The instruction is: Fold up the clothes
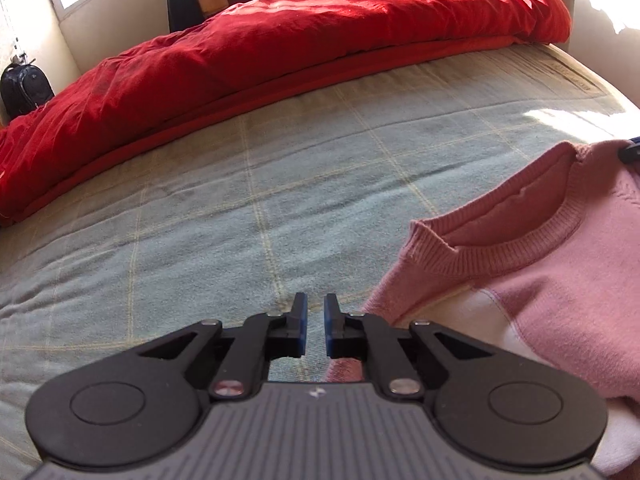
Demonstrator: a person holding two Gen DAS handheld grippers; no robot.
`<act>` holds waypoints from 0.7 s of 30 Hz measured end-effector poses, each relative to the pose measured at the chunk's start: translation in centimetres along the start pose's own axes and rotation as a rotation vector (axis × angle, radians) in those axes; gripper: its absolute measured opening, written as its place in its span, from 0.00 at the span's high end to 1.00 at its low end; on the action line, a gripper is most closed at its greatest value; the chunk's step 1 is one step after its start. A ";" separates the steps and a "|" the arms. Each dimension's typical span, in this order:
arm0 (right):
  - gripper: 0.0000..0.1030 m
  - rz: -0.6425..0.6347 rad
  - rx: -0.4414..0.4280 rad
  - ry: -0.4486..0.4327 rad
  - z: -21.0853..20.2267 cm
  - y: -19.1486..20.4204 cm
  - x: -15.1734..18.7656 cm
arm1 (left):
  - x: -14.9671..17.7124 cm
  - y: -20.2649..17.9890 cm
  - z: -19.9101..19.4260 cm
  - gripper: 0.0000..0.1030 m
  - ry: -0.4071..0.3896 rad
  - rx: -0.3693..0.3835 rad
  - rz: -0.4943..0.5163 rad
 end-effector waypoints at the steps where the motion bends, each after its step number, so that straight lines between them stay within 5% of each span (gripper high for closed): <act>1: 0.91 -0.010 0.003 0.014 0.7 0.4 0.2 | 0.3 -0.3 0.3 0.94 0.005 0.001 0.013; 6: 0.89 -0.053 -0.016 0.073 3.3 2.0 1.9 | 1.6 -1.4 0.8 0.89 0.019 0.016 0.058; 10: 0.77 0.010 -0.052 0.048 1.8 1.1 2.9 | 2.0 -0.9 -0.5 0.71 0.013 0.042 0.052; 14: 0.65 0.066 -0.129 0.039 -0.8 -0.5 3.4 | 2.5 0.2 -2.3 0.55 0.005 0.068 -0.002; 21: 0.57 0.228 -0.261 0.113 -3.4 -2.9 6.7 | 5.2 1.1 -3.9 0.52 0.110 0.094 -0.171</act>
Point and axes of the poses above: each gripper's, at about its wrist camera, not at the fingertips, and z roughly the way its jaws point, y to its left, x to its underside, the point moved 1 cm from there along z, roughly the way its jaws point, and after that the axes turned 2 degrees about -z, right-handed, at the moved point
